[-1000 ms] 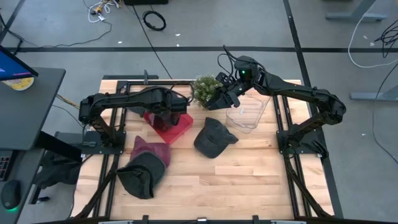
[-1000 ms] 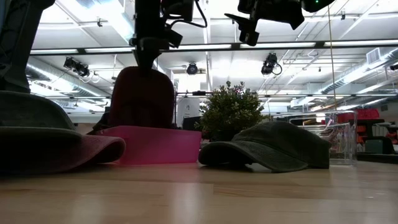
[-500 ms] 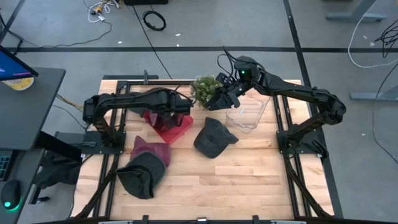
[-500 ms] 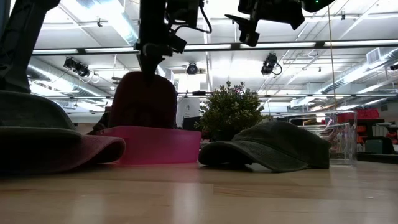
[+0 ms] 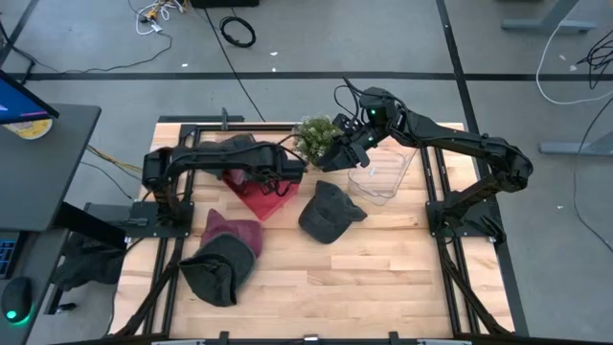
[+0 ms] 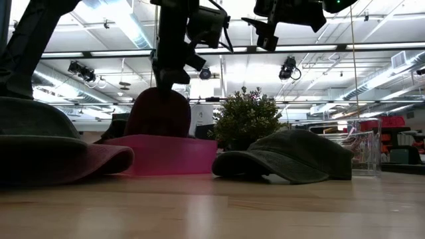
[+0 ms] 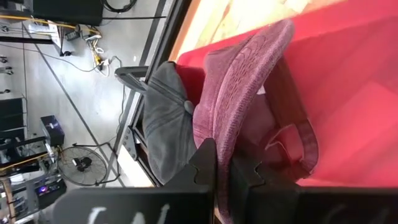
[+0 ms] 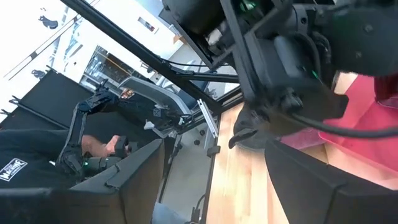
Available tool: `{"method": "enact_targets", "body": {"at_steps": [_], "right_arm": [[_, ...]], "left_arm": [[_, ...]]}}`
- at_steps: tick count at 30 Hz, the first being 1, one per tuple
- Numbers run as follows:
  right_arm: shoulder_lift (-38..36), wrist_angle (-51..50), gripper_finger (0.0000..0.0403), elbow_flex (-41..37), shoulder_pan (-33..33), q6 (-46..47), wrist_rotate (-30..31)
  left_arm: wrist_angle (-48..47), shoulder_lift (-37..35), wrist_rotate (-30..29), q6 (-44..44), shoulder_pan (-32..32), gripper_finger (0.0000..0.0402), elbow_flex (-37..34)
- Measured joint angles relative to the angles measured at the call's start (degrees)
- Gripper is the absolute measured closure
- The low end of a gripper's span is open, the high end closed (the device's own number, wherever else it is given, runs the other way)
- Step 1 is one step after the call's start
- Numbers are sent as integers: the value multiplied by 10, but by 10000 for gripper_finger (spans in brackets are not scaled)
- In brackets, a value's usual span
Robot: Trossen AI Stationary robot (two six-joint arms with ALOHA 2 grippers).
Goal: Pick & Place hat
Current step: Put the right red cap into the red bin
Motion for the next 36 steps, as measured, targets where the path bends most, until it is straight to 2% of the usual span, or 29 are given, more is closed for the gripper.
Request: {"method": "enact_targets", "body": {"at_steps": [11,20,27,33,36], "right_arm": [[0,-4,124,0,0,-14,0],[0,-5,124,0,0,-19,0],[0,-5,124,0,0,-19,0],[0,-5,124,0,0,-19,-1],[0,-4,124,0,0,-20,-4]], "left_arm": [[17,47,-6,-34,-5,382,0],[82,48,37,-47,-4,376,0],[94,48,84,-43,-3,326,0],[173,48,154,-2,-3,266,0],[188,48,171,1,-3,235,0]]}}
